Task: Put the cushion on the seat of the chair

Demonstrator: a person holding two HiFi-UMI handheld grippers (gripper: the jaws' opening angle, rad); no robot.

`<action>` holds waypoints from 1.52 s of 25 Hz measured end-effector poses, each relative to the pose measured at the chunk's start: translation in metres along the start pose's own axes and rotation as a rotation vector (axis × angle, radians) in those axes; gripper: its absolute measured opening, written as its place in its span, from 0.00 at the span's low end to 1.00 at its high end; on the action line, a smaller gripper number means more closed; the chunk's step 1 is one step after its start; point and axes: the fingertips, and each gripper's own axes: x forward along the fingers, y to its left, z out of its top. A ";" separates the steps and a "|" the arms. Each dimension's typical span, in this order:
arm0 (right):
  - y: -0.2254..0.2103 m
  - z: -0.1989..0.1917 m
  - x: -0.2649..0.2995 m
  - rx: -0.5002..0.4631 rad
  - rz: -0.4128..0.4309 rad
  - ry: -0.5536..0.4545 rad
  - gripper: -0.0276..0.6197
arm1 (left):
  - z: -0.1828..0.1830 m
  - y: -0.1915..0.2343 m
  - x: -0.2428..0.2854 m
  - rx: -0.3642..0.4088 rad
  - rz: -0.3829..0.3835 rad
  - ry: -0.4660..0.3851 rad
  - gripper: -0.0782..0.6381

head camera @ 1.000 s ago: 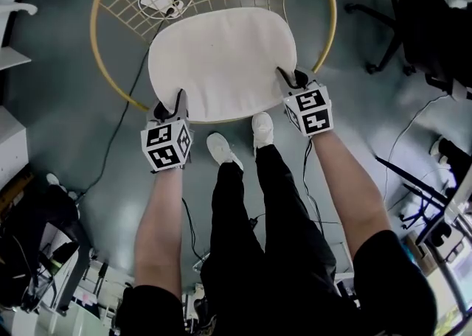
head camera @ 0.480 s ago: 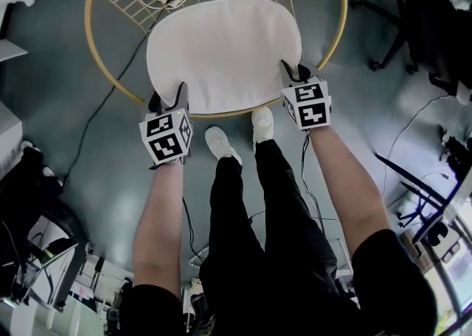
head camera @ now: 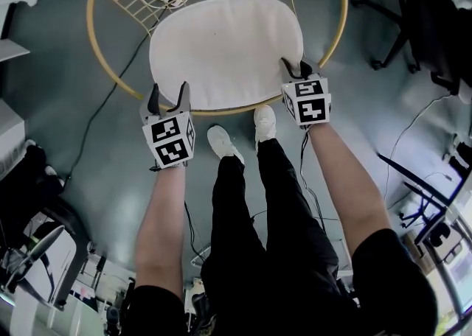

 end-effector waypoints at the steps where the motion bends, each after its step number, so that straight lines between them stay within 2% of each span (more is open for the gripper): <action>1: 0.000 0.000 -0.001 0.000 -0.002 0.003 0.19 | 0.002 -0.003 -0.002 0.008 -0.011 -0.005 0.52; 6: 0.000 0.001 -0.003 -0.024 -0.013 0.013 0.24 | 0.004 -0.024 -0.013 0.016 -0.081 -0.017 0.52; 9: -0.002 0.001 -0.004 -0.020 -0.024 0.017 0.27 | 0.004 -0.033 -0.024 0.023 -0.108 -0.024 0.48; 13: -0.004 0.001 -0.006 -0.020 -0.046 0.027 0.32 | 0.005 -0.043 -0.039 0.014 -0.148 -0.043 0.38; 16: -0.007 -0.001 -0.007 0.003 -0.067 0.037 0.39 | 0.008 -0.054 -0.048 0.002 -0.224 -0.067 0.26; 17: -0.008 -0.001 -0.007 0.005 -0.082 0.038 0.49 | 0.009 -0.057 -0.051 0.006 -0.244 -0.074 0.24; 18: -0.009 -0.001 -0.007 -0.002 -0.095 0.034 0.78 | 0.010 -0.059 -0.053 0.014 -0.257 -0.080 0.22; 20: -0.007 0.003 -0.010 -0.033 -0.113 0.013 0.68 | 0.011 -0.063 -0.057 0.026 -0.275 -0.090 0.20; 25: 0.006 0.015 -0.019 -0.033 -0.097 -0.023 0.68 | 0.015 -0.063 -0.067 0.021 -0.296 -0.106 0.18; 28: 0.018 0.028 -0.031 -0.038 -0.062 -0.053 0.61 | 0.023 -0.061 -0.079 0.022 -0.305 -0.116 0.17; 29: 0.022 0.035 -0.037 -0.042 -0.054 -0.066 0.56 | 0.027 -0.060 -0.084 0.021 -0.307 -0.123 0.17; 30: 0.026 0.042 -0.045 -0.044 -0.046 -0.079 0.45 | 0.031 -0.059 -0.089 0.020 -0.310 -0.129 0.17; 33: 0.045 0.063 -0.071 -0.014 0.015 -0.098 0.06 | 0.048 -0.055 -0.112 0.013 -0.313 -0.149 0.16; 38: 0.086 0.111 -0.122 0.006 0.157 -0.157 0.06 | 0.082 -0.043 -0.156 -0.021 -0.314 -0.196 0.13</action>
